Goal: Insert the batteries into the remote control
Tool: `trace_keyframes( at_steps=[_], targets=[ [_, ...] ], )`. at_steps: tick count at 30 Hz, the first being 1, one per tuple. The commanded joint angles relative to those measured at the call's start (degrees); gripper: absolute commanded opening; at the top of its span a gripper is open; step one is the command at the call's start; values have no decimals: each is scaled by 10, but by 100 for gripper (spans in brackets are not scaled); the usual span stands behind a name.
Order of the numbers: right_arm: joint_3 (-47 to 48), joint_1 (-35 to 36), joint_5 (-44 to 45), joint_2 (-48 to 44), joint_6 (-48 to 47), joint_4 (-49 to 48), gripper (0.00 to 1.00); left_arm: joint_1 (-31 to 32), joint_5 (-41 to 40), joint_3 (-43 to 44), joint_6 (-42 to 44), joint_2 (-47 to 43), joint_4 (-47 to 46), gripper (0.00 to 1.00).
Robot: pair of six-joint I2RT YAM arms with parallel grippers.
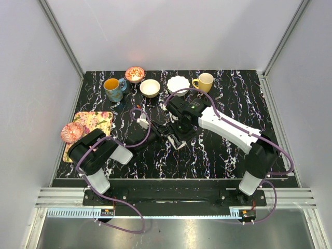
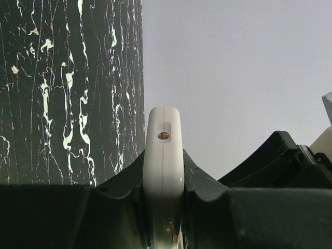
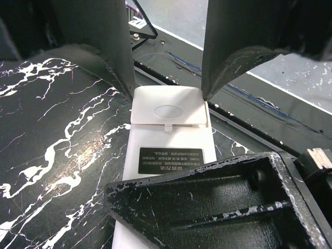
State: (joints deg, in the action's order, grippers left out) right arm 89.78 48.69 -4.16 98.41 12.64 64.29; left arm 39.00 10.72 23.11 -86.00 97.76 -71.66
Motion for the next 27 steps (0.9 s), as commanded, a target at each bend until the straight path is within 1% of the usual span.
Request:
trace_keyframes(
  at_steps=[1,3,5,9,15,18,20,27],
  targets=[
    [13,-3,-8,2,-3,-8,1,3,-2,17,-8,-4,-238,0],
    [10,-3,-7,1,-3,-8,6,2,-1,17,-8,-5,-239,0],
    [7,-3,-6,-1,-3,-8,15,2,-1,17,-9,-4,-238,0],
    [8,-3,-2,-2,0,-8,22,3,-1,16,-8,-5,-238,0],
    [13,-4,-3,-3,2,-5,24,4,-1,14,-8,-5,-238,0],
    [11,-3,-2,-7,4,-5,26,3,0,16,-8,-5,-238,0],
    [10,-4,-1,-9,5,-5,30,3,0,18,-9,-3,-238,0],
    [12,-3,4,-11,6,-2,34,4,-1,18,-9,-2,-238,0]
  ],
)
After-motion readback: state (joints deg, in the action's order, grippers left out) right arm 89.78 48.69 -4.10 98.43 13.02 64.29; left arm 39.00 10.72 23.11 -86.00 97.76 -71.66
